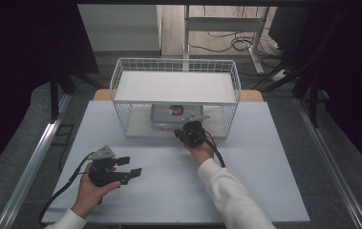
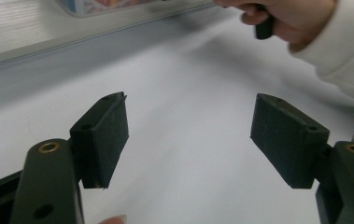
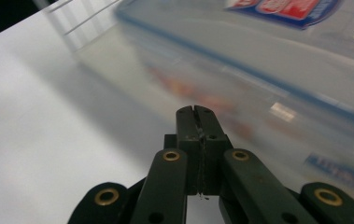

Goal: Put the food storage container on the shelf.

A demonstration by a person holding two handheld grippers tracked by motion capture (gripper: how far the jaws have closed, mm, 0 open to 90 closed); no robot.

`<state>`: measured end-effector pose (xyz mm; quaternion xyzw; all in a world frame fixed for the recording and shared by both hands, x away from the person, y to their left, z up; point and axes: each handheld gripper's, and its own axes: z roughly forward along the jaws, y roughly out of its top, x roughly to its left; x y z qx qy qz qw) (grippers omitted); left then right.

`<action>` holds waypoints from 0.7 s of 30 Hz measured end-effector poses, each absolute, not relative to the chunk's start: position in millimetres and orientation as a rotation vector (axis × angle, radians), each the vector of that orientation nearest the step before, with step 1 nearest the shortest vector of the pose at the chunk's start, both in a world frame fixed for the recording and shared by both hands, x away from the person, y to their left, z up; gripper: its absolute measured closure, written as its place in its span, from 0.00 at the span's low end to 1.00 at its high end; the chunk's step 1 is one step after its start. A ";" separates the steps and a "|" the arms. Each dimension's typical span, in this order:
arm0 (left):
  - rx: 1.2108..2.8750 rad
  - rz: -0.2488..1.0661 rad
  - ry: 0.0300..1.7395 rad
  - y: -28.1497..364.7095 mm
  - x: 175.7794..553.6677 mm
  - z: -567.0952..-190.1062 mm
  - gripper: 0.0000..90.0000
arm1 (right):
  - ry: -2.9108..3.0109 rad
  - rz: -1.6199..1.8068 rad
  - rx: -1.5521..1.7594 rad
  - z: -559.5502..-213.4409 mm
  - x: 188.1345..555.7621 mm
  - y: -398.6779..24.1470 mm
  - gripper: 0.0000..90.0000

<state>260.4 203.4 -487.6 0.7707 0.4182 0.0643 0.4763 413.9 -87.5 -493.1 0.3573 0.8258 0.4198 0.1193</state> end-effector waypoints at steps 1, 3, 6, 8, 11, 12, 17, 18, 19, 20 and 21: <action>1.887 0.161 1.020 203.5 260.1 -487.6 0.31 | 2.431 1.228 1.025 -489.1 406.8 -91.0 0.99; 1.893 0.163 1.020 203.3 259.5 -487.6 0.31 | 2.452 1.231 0.990 -480.3 391.0 -101.4 0.99; 1.887 0.162 1.023 202.9 258.1 -486.9 0.31 | 2.460 1.227 0.938 -468.4 363.4 -123.0 0.99; 1.882 0.160 1.021 202.8 257.1 -486.4 0.31 | 2.458 1.241 0.911 -463.8 344.3 -142.0 0.99; 1.882 0.162 1.027 202.2 256.7 -486.6 0.31 | 2.441 1.248 0.889 -464.4 314.5 -175.7 0.99; 1.880 0.161 1.029 202.0 256.9 -486.7 0.31 | 2.445 1.239 0.895 -465.7 306.3 -186.3 0.99; 1.887 0.167 1.041 201.3 258.3 -487.8 0.31 | 2.425 1.222 0.965 -468.5 277.9 -229.7 0.99; 1.891 0.171 1.042 201.1 258.5 -488.2 0.31 | 2.419 1.223 0.977 -469.2 274.1 -236.1 0.99; 1.894 0.172 1.043 200.9 258.8 -488.5 0.31 | 2.412 1.221 0.990 -469.5 271.1 -242.0 0.99; 1.896 0.172 1.045 200.6 259.1 -488.8 0.31 | 2.408 1.223 1.001 -469.4 269.4 -246.8 0.98; 1.897 0.171 1.046 200.4 259.5 -489.2 0.31 | 2.403 1.232 1.009 -469.8 268.8 -250.3 0.94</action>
